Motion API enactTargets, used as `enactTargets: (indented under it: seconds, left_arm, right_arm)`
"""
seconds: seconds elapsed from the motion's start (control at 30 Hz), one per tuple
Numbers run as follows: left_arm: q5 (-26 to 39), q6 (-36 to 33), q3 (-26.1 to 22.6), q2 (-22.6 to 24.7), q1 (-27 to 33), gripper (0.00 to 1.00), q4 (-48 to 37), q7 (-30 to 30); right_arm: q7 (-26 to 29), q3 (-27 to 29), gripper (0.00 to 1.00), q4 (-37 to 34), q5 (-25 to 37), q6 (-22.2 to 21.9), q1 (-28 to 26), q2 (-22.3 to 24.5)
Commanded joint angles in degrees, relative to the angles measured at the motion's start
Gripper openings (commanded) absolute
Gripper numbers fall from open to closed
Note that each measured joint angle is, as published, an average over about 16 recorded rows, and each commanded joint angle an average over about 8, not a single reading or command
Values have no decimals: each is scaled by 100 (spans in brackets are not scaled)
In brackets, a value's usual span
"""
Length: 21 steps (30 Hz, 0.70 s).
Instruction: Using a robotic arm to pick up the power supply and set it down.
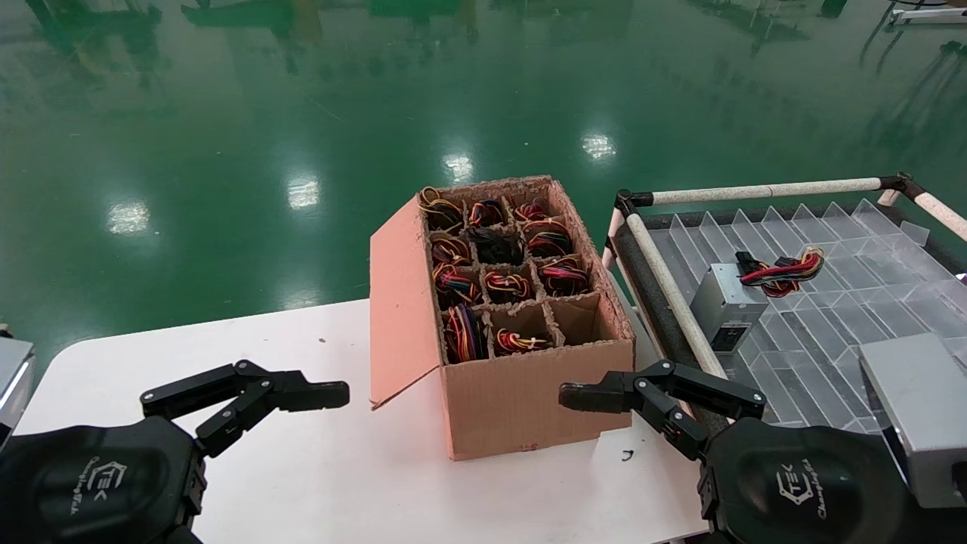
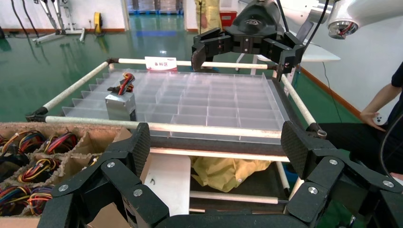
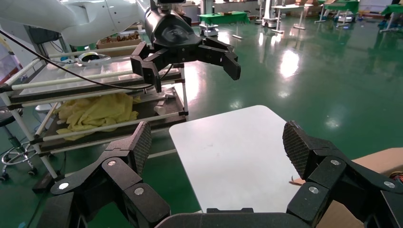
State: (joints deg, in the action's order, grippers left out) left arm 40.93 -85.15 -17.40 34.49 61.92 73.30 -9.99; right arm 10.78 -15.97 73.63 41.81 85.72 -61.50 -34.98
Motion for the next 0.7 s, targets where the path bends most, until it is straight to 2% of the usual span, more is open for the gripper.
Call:
enactTargets:
  seconds: [0.03,0.7]
  left_arm:
    - [0,0,0,0,0,100,0,0]
    - [0,0,0,0,0,100,0,0]
  right_arm:
    - [-1,-1,100,-4,3,-3,-4,-2]
    - [-5,-9,100,-19,14,-13,-14,-9]
